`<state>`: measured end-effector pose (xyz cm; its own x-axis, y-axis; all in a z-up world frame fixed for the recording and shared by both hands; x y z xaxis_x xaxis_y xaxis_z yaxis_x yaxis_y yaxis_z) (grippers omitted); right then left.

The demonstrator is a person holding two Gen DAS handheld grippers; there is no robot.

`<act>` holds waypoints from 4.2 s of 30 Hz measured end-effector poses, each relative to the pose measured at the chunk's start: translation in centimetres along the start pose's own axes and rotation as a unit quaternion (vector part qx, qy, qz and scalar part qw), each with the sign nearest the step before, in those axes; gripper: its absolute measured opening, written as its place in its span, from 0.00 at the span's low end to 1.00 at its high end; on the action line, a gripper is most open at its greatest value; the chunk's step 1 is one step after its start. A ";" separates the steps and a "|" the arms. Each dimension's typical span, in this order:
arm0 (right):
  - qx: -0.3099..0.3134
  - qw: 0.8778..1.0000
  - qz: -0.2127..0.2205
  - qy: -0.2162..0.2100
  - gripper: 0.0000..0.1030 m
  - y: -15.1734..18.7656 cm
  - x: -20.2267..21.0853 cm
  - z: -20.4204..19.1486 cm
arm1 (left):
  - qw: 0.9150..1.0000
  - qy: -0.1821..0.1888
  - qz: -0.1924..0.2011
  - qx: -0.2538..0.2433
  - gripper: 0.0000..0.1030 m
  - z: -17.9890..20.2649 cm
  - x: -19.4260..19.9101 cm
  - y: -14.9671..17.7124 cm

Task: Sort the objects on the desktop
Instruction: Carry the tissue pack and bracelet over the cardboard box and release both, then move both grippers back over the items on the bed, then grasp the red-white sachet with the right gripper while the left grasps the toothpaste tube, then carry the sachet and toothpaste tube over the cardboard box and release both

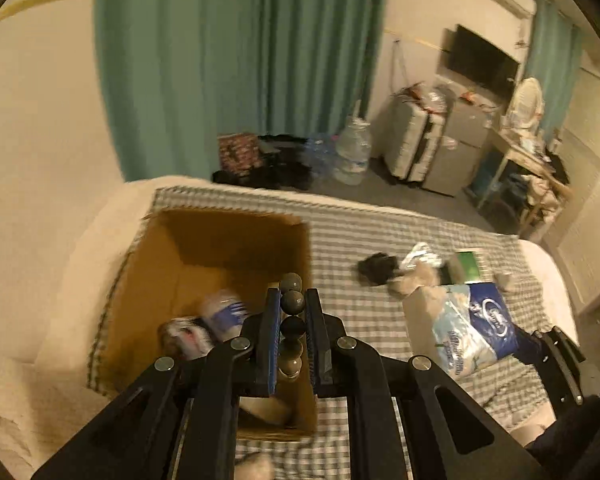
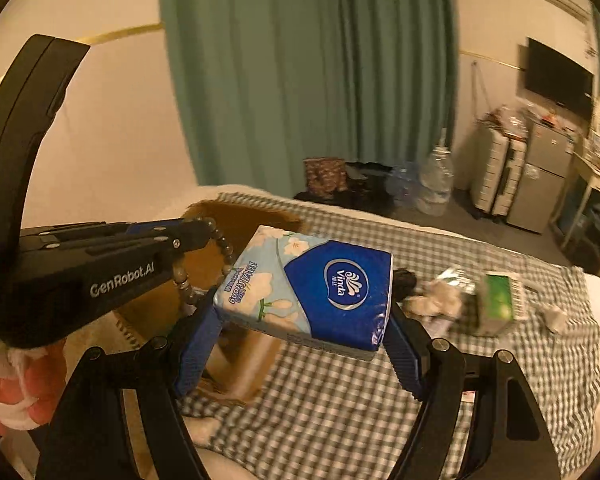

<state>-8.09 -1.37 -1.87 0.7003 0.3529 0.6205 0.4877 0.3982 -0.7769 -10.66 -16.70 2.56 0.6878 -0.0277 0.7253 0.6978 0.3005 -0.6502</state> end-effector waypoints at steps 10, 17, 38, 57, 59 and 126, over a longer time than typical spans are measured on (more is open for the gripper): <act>0.041 0.997 -0.054 -0.030 0.73 -0.1 -8.1 -5.4 | 0.998 -0.031 -0.036 0.045 0.11 -8.3 -4.2 0.5; 0.042 0.997 -0.057 -0.040 0.79 0.1 -10.9 -6.3 | 0.997 -0.022 -0.053 0.047 0.11 -9.6 -5.4 1.1; -0.091 0.994 -0.005 0.061 0.88 7.2 -2.1 6.1 | 0.998 -0.052 -0.010 0.029 0.93 -5.7 -4.3 4.5; -0.152 0.976 -0.045 0.150 0.88 19.4 2.1 18.4 | 0.998 0.010 0.006 -0.062 0.98 13.9 -8.3 14.6; -0.143 0.977 -0.054 0.149 0.88 20.3 0.9 18.7 | 0.998 0.002 0.004 -0.055 0.98 14.7 -10.3 15.4; -0.170 0.978 -0.058 0.103 0.06 20.2 2.2 19.1 | 0.987 0.102 -0.084 -0.094 0.09 18.3 -10.6 17.0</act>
<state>-6.68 23.66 -14.17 0.7024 0.1305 0.6997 0.6913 0.1091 -0.7143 -9.69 6.16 -12.04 0.5721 -0.2593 0.7781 0.8168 0.0935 -0.5693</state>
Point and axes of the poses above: each gripper's, at about its wrist camera, not at the fingertips, and x roughly against the way its jaws point, z to its right, y to its underside, the point moved 2 cm from there along -x, roughly the way its jaws point, and after that the axes turned 13 degrees about x, right-handed, at the moved point
